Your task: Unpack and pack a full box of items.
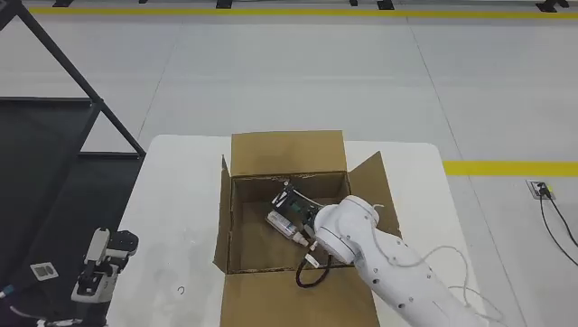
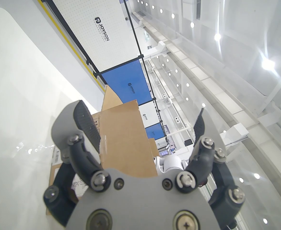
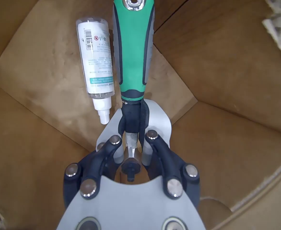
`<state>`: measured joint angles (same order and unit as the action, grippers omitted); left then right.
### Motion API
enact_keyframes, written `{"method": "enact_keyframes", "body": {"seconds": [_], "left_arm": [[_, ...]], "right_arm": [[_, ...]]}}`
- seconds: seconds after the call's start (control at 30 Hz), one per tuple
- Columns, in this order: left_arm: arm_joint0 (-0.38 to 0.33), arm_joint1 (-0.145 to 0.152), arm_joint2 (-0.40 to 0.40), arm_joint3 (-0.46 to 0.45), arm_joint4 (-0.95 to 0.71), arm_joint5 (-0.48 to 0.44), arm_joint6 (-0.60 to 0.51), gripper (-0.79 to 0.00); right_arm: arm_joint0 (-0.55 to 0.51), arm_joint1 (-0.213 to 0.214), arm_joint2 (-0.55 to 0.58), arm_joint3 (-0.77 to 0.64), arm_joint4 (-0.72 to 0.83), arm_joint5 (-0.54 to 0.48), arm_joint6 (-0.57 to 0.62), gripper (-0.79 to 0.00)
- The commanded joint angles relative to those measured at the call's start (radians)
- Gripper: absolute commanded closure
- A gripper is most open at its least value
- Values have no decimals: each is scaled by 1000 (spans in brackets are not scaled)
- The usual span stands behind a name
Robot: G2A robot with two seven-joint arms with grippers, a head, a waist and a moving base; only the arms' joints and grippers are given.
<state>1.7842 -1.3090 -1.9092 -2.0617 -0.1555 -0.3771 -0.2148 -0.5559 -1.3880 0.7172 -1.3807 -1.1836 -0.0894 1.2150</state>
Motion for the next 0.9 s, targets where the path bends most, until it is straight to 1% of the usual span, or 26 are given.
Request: {"method": "enact_keyframes", "body": {"seconds": [0.0, 0.3, 0.33, 0.4, 0.43, 0.53, 0.63, 0.77, 0.87], "left_arm": [[4, 0, -2, -1, -1, -2, 2, -785], [20, -2, -9, -3, -11, -12, 10, -785], [21, -2, -9, -2, -12, -13, 12, -785], [24, -3, -11, -2, -11, -15, 13, -785], [25, -3, -11, -2, -12, -16, 15, -785], [26, -3, -12, -3, -12, -17, 15, -785], [27, -3, -11, -7, -6, -15, 12, -785], [25, -3, -7, -10, -1, -11, 9, -785], [22, -3, -6, -13, 2, -7, 8, -785]], "right_arm": [[16, -12, -19, 39, -1, 9, -9, 0], [83, -62, -69, 208, 20, 18, -11, 0], [87, -66, -69, 223, 26, 16, -17, -62], [95, -72, -68, 253, 37, 12, -24, -114], [98, -75, -67, 263, 42, 10, -29, -160], [104, -81, -61, 282, 49, 6, -37, -185], [102, -82, -48, 269, 49, 5, -43, -268], [80, -72, -18, 200, 28, 9, -36, -271], [38, -53, 27, 79, 0, 6, -25, -262]]}}
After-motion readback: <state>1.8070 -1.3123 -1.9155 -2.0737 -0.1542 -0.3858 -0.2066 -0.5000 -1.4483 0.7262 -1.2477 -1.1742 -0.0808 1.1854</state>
